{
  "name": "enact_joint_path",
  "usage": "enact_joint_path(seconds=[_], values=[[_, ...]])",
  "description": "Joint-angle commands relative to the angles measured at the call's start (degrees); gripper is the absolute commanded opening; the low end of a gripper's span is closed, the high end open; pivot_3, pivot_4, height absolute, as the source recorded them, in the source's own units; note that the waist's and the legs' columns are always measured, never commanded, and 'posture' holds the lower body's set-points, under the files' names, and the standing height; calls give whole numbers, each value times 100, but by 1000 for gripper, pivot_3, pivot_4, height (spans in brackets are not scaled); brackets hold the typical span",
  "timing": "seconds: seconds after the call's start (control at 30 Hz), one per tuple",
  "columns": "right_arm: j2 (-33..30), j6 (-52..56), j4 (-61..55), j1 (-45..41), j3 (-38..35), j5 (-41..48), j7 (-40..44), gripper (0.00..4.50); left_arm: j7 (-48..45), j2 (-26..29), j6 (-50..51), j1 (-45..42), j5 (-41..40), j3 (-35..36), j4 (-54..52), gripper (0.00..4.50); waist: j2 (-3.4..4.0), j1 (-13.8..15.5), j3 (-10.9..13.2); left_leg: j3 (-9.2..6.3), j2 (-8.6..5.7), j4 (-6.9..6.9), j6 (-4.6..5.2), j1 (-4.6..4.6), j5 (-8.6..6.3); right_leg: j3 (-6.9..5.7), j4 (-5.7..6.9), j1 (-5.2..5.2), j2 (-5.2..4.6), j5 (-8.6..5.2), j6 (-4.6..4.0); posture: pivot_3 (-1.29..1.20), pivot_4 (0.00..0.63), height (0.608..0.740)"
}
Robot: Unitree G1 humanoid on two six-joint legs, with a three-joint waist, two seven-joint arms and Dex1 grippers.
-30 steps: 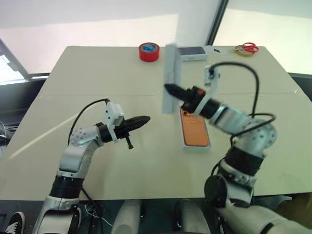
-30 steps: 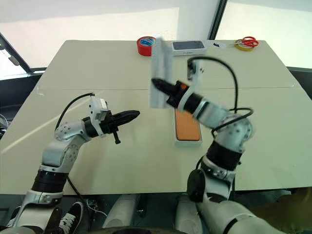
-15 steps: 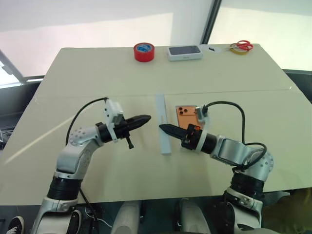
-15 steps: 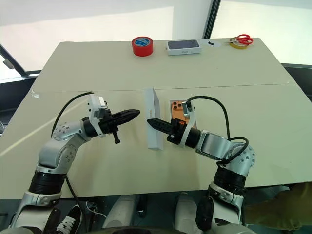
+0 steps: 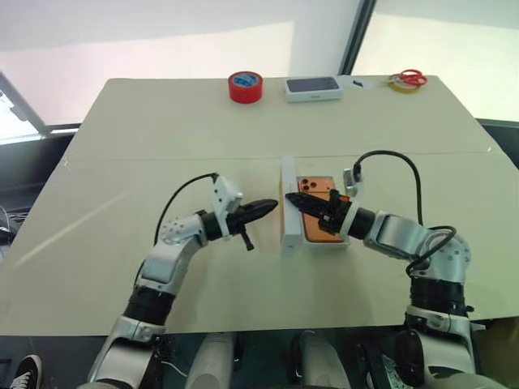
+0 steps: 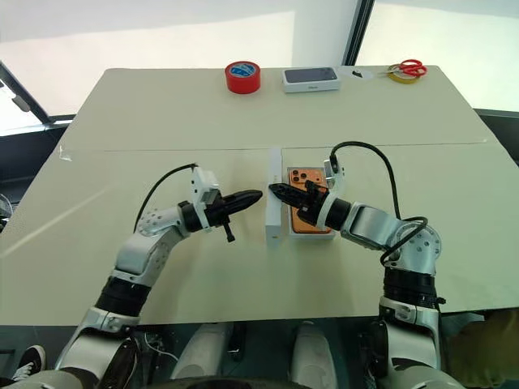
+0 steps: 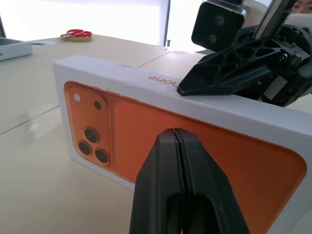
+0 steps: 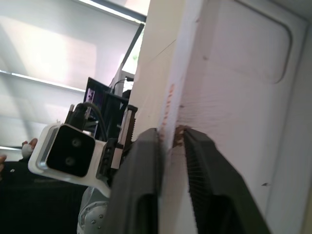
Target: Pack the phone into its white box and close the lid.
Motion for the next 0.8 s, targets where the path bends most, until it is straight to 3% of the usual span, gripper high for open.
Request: enact_joint_path(seconds=[0.03,0.2,0.33,0.43,0.57,0.7,0.8], values=[[-631,-60,-19,17,-72,-433,750,2851,95,-313,-218,-266,98,-138,167,0,0,13,0,0,-1,4,1,-5,0,-1,0,-2,-1,0,0,0,150,740],[-1828,-727,-3,39,220,-1942,2494,2851,135,-664,-313,-439,266,-329,352,0,0,-5,0,3,-5,16,11,-18,-6,-4,-5,-6,-6,0,1,0,150,740],[-2054,-1889,-48,-45,517,-3279,3065,2851,76,-573,-299,-426,324,-323,273,0,0,-35,0,4,0,14,11,-16,-6,-8,-6,-7,-5,1,3,0,150,740],[-1963,-2628,-350,197,737,-4079,3317,2005,-56,-269,-88,-326,278,-232,144,0,1,-25,0,4,0,12,11,-16,-6,-8,-2,-12,-4,0,5,0,150,740],[-2098,-4022,-769,656,1373,-5605,3692,35,-171,335,-66,-175,685,-449,152,0,2,-7,0,3,-2,11,11,-17,-6,-8,-2,-12,-5,-1,8,0,150,740],[-2094,-4778,-796,795,1698,-6608,3740,35,-233,507,47,-216,734,-445,282,0,3,14,1,0,-8,18,9,-18,-7,-8,-6,-9,-10,-3,4,0,150,740],[-2058,-4985,-840,881,1795,-6931,3885,35,-91,297,58,-392,950,-609,664,0,3,43,1,-5,-10,17,9,-17,-7,-10,-23,-7,-12,-4,2,0,150,740]])
